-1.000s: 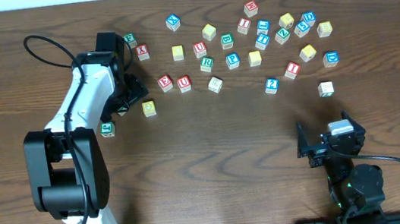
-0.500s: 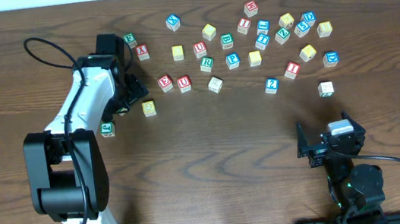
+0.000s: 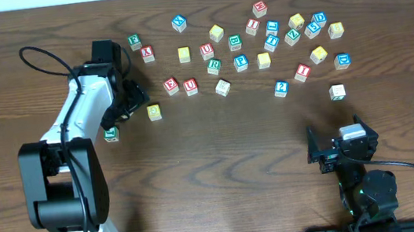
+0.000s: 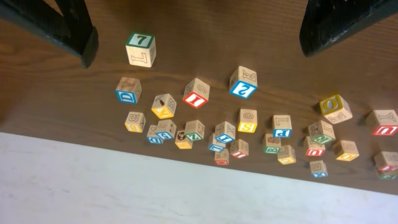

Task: Spell out NEURIPS
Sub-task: 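Lower the left gripper around the green N block and close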

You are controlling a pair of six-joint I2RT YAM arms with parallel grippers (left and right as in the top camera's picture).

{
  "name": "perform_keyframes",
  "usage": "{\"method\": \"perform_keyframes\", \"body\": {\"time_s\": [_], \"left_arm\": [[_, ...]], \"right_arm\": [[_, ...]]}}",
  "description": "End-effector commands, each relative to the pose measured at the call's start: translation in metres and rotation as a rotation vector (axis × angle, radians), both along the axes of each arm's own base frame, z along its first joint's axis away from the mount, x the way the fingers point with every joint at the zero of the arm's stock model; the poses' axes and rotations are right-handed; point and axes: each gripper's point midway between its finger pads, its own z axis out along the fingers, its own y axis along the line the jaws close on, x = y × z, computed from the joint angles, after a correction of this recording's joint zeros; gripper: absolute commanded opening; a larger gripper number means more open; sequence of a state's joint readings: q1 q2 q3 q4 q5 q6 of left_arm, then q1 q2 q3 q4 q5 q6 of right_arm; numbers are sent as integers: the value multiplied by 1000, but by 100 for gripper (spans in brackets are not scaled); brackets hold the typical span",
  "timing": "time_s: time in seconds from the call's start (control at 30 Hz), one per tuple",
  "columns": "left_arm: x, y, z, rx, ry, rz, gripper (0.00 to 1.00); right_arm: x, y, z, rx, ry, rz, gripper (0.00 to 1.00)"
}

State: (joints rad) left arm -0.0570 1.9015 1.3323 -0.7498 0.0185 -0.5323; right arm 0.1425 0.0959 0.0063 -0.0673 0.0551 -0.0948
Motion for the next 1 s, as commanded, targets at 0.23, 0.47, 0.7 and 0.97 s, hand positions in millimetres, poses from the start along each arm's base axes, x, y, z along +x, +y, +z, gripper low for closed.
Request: {"method": "perform_keyframes", "body": {"time_s": [0.23, 0.47, 0.7, 0.97], "left_arm": [[7, -8, 8, -42, -45, -56, 82], [8, -8, 9, -41, -52, -55, 81], [6, -2, 6, -17, -44, -32, 81], [-8, 11, -13, -44, -12, 18, 81]], "right_arm": [[0, -1, 0, 4, 1, -3, 99], [0, -1, 0, 4, 1, -3, 99], [0, -1, 0, 4, 1, -3, 99], [0, -1, 0, 4, 1, -3, 99]]}}
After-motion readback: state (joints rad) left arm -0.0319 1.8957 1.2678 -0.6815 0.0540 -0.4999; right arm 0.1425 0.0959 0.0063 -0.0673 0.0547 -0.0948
